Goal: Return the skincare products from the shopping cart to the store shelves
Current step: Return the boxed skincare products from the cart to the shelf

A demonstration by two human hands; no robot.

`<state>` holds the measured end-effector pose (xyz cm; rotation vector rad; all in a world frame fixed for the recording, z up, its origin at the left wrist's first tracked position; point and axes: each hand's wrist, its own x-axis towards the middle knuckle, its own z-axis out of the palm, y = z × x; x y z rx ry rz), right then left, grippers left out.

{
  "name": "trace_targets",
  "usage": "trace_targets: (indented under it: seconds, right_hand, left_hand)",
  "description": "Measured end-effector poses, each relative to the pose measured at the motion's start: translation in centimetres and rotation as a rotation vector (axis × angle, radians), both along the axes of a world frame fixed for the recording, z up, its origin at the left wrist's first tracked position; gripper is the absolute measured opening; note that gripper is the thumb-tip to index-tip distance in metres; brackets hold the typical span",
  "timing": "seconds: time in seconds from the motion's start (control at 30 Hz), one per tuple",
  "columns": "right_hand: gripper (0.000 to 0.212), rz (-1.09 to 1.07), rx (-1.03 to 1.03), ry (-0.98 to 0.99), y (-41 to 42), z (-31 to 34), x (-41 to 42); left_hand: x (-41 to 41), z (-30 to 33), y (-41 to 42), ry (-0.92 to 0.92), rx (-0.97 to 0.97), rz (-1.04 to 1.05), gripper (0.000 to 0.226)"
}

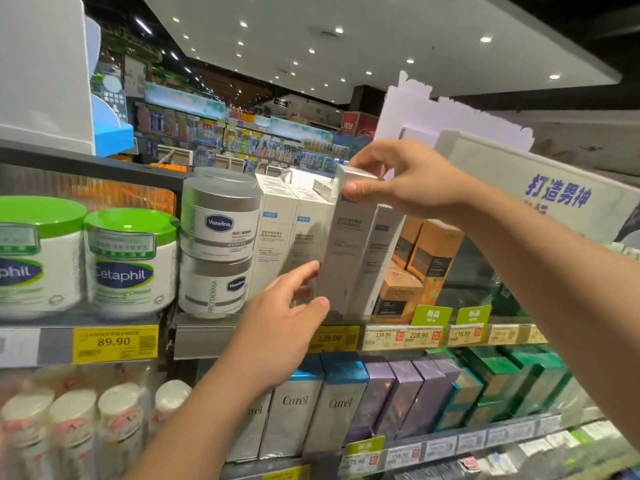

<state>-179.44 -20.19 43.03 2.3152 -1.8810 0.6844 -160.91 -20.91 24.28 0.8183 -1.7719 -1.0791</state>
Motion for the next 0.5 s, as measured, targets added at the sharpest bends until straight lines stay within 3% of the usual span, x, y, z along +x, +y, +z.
trace_targets:
  seconds: [0.07, 0.3, 0.5]
  right_hand:
    - [0.041, -0.035, 0.006, 0.042, -0.5, -0.4, -0.2]
    - [0.055, -0.107, 0.009, 0.247, -0.9, -1.4, -0.7]
    - [0.042, -0.177, 0.069, 0.291, -1.2, -2.4, -1.1]
  left_hand:
    - [-0.3, 0.1, -0.4, -0.008, 0.002, -0.009, 0.054]
    - [-1.2, 0.3, -1.3, -0.041, 0.016, -0.024, 0.056]
    - [-1.9, 0.4, -1.5, -0.084, 0.037, -0.033, 0.058]
